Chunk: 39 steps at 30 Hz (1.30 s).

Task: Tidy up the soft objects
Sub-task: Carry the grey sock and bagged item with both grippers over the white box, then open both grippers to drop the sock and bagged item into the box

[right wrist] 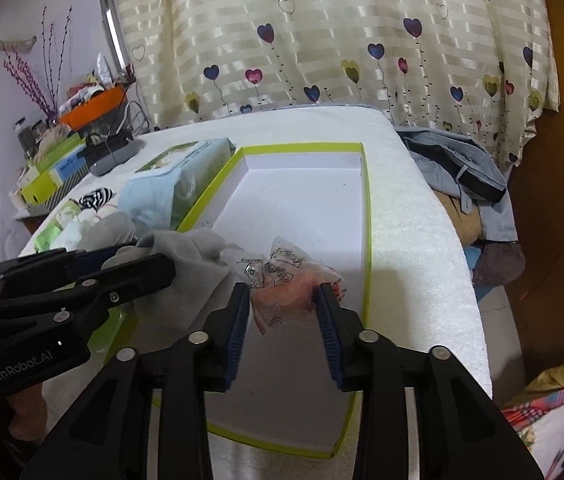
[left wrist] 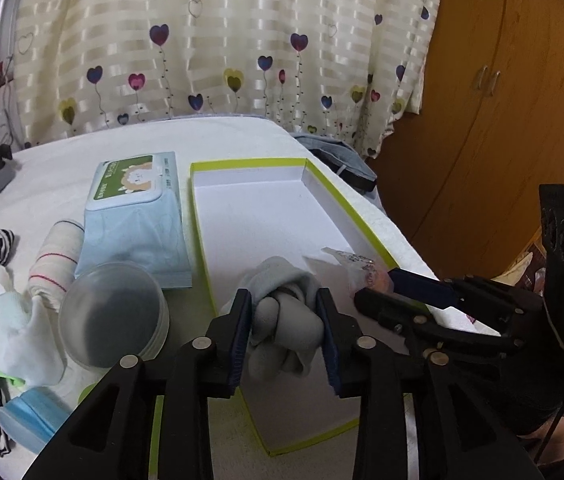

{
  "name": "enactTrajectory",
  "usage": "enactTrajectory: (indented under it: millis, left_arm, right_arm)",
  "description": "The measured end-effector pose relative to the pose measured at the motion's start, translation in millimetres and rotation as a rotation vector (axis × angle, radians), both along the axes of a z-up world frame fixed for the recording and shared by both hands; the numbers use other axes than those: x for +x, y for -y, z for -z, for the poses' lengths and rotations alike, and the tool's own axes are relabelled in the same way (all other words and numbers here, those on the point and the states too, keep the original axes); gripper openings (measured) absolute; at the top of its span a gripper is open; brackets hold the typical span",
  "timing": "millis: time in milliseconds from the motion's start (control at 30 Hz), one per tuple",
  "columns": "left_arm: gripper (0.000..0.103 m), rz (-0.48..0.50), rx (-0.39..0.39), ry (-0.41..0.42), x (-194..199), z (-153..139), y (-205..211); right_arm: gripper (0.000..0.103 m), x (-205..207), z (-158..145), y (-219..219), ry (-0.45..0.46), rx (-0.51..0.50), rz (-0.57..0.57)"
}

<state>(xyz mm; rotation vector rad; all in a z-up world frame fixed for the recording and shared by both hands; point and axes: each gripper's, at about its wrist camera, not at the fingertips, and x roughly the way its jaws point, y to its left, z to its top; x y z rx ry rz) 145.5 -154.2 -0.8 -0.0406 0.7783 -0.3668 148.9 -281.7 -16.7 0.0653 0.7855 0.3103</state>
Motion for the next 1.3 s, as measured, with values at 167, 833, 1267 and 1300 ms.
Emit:
enactTrajectory:
  millis: [167,833,1267,1300]
  left_arm:
    - [0.036,0.009,-0.009,0.018,-2,-4,0]
    - [0.036,0.002,-0.026,0.096,-48,-34,-13]
    - [0.036,-0.076,-0.034,0.112,-86,-39,-54]
    - [0.036,-0.084,-0.034,0.114,-89,-39,-59]
  right_arm:
    - [0.044,-4,-2,0,0.011,-0.012,-0.003]
    - [0.054,-47,-34,-6,0.093,-0.042,0.032]
    - [0.054,-78,-44,-33,0.104,-0.033,-0.012]
    - [0.054,-80,-44,-35,0.103,-0.031,-0.011]
